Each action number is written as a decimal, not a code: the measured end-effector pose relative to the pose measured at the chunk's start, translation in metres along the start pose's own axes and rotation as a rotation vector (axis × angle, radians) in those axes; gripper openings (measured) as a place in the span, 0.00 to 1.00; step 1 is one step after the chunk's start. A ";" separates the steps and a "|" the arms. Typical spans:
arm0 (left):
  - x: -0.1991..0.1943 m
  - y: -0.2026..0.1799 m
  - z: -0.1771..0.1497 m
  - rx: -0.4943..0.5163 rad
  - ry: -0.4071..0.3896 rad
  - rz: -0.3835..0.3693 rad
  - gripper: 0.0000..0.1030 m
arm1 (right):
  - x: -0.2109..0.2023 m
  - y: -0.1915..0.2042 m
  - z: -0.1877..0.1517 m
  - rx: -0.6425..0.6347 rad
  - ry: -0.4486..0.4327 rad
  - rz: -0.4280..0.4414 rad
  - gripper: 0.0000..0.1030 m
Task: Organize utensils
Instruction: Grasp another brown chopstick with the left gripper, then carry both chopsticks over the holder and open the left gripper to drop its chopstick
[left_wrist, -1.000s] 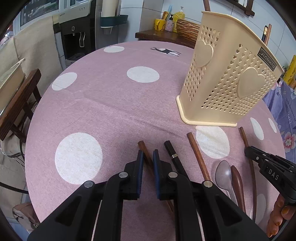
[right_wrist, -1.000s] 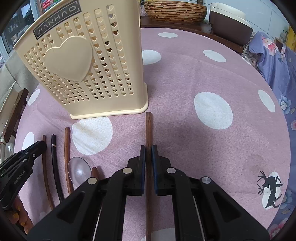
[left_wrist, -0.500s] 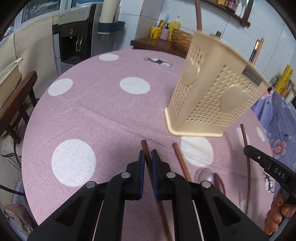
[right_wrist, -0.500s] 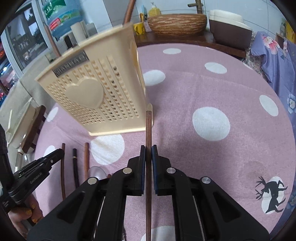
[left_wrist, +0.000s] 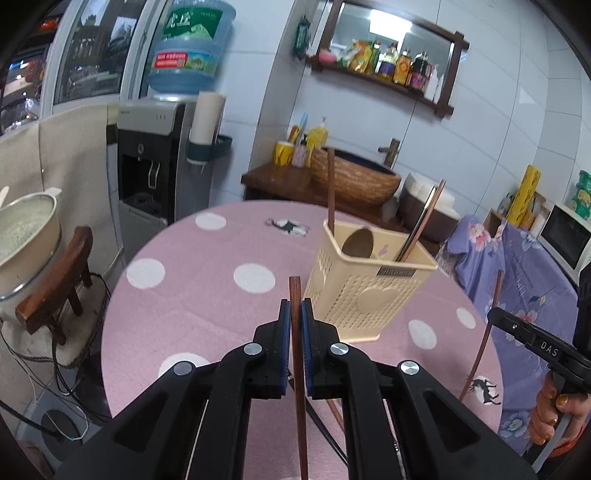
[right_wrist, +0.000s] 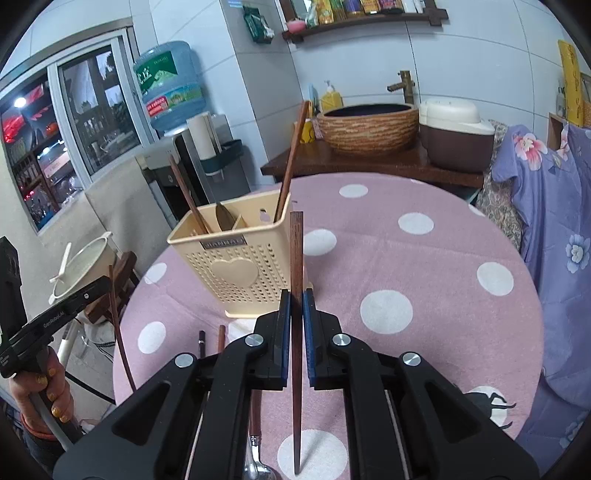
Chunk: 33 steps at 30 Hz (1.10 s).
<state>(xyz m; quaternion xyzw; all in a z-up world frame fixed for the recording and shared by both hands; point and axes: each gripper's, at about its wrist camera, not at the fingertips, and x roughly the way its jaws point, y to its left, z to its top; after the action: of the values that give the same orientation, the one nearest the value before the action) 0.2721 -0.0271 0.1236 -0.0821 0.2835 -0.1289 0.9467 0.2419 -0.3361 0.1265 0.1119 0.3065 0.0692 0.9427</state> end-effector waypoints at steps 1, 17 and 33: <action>-0.005 0.000 0.003 0.005 -0.017 -0.001 0.07 | -0.004 0.001 0.002 -0.004 -0.006 0.003 0.07; -0.024 0.003 0.007 0.019 -0.068 0.016 0.07 | -0.015 0.015 0.002 -0.044 -0.021 0.005 0.07; -0.041 -0.002 0.039 0.029 -0.120 -0.025 0.06 | -0.025 0.026 0.032 -0.037 -0.026 0.075 0.07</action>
<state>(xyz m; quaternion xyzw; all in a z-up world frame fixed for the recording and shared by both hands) 0.2604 -0.0135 0.1770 -0.0796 0.2234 -0.1396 0.9614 0.2390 -0.3213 0.1729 0.1069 0.2886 0.1088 0.9452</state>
